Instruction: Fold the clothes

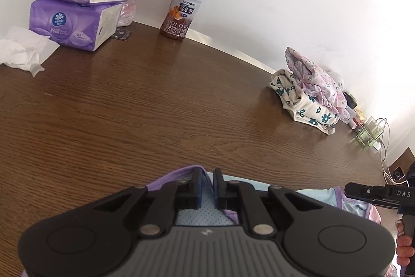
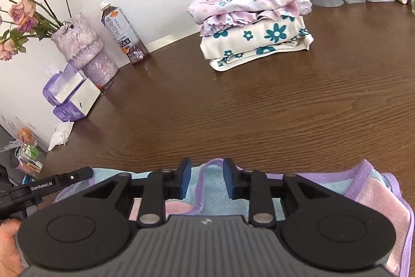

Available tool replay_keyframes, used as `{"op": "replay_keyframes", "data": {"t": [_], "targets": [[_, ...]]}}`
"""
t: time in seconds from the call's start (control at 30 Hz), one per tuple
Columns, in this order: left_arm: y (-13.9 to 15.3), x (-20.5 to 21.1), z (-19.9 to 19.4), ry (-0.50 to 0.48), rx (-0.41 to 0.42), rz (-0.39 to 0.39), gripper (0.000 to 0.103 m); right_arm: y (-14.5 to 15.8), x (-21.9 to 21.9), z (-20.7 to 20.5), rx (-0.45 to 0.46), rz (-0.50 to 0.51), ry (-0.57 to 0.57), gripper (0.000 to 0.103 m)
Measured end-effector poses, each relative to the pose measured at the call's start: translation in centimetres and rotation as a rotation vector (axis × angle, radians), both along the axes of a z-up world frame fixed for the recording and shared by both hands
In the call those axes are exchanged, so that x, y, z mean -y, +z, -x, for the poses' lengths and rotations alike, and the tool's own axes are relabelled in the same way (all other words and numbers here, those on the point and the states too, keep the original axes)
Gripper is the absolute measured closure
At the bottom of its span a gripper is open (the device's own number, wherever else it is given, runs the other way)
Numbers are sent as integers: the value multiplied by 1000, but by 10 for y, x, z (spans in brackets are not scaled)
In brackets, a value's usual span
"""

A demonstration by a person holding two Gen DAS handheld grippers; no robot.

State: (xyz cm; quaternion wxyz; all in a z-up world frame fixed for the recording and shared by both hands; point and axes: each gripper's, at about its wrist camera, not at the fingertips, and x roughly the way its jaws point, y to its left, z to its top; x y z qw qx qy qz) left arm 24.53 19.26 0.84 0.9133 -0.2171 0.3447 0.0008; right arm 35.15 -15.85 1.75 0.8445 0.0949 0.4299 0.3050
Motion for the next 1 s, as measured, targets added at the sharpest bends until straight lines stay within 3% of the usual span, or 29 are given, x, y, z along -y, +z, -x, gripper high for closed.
{"op": "replay_keyframes", "data": {"t": [0.07,0.1,0.13,0.17,0.53,0.63,0.7,0.73,0.87,1.0], "targets": [[0,1,0,-2,2,-7,95,-2,-6,-2,-6,9,8,81],[0,1,0,-2,3,-11,96,-4,-9,-3,-10,17,12,87],[0,2,1,-2,4,-15,96,-6,-12,-4,-15,22,10,99],[0,2,1,-1,6,-20,97,-8,-12,-5,-15,23,1,101],[-3,-3,1,20,9,11,98,-14,3,2,18,36,-25,100],[-2,-3,1,20,7,3,98,-10,5,5,19,14,-39,92],[-1,-3,2,23,5,0,96,-3,8,11,41,-2,-45,80],[0,-2,2,24,4,-2,91,1,10,15,57,-4,-48,71],[6,2,7,14,24,-2,51,14,18,36,105,7,-33,64],[13,8,14,-5,17,-14,45,21,29,61,151,60,-15,61]]}}
